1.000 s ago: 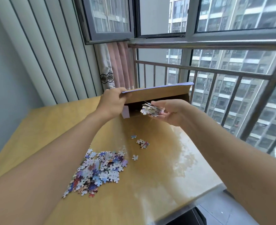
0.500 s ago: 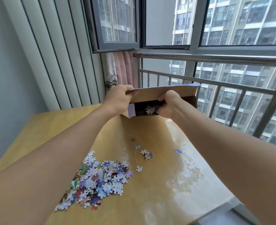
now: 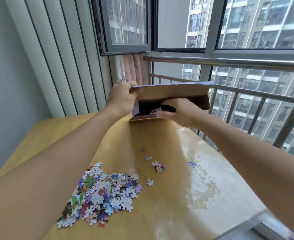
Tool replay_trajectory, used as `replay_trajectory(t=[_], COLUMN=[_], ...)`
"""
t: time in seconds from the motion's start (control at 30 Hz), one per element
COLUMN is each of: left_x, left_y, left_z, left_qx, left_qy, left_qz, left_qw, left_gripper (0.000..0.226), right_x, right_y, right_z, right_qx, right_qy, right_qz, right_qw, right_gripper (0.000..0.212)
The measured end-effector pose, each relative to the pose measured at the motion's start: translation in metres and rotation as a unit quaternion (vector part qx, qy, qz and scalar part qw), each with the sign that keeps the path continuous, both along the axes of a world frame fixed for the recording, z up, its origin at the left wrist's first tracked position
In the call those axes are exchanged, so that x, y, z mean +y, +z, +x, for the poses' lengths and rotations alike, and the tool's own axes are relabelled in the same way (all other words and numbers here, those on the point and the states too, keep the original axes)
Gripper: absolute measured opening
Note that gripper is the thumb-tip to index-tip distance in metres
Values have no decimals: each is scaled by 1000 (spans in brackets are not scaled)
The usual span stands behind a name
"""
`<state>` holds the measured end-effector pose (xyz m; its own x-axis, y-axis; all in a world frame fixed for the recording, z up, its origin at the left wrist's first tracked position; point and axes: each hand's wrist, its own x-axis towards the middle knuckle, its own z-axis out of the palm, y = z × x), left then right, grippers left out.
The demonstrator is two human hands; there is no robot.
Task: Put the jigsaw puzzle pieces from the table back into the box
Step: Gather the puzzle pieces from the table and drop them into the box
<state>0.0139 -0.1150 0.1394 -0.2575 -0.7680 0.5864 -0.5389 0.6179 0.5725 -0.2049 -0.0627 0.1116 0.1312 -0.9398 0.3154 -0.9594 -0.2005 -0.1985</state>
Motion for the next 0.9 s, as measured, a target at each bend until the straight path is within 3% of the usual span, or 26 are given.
replay_trajectory(t=[0.1, 0.2, 0.4, 0.47, 0.6, 0.7, 0.77, 0.8, 0.9], left_x=[-3, -4, -12, -9, -8, -6, -3, -1, 0], left_y=[4, 8, 0, -13, -48, -73, -84, -88, -93], left_z=[0, -1, 12, 13, 16, 18, 17, 16, 15], left_qx=[39, 95, 95, 86, 65, 62, 76, 80, 85], left_qy=[11, 7, 34, 50, 41, 30, 22, 19, 9], left_qz=[-17, -15, -15, -9, 21, 44, 56, 61, 83], left_qw=[999, 995, 995, 995, 997, 997, 995, 995, 993], left_gripper=[21, 21, 14, 11, 12, 9, 6, 12, 30], right_x=[-2, -5, 4, 19, 49, 56, 59, 62, 65], right_y=[1, 3, -5, -26, -95, -136, -154, -162, -168], right_z=[-4, -3, 12, 13, 1, -17, -15, -7, 35], right_qx=[101, 63, 81, 65, 75, -111, -149, -143, -142], right_qy=[-36, -31, -27, -10, -93, -210, -198, -176, -51], right_qz=[-119, -236, -239, -253, -72, 113, 160, 171, 185], right_qw=[987, 969, 967, 965, 990, 965, 955, 959, 971], right_gripper=[15, 17, 13, 22, 55, 87, 110, 112, 82])
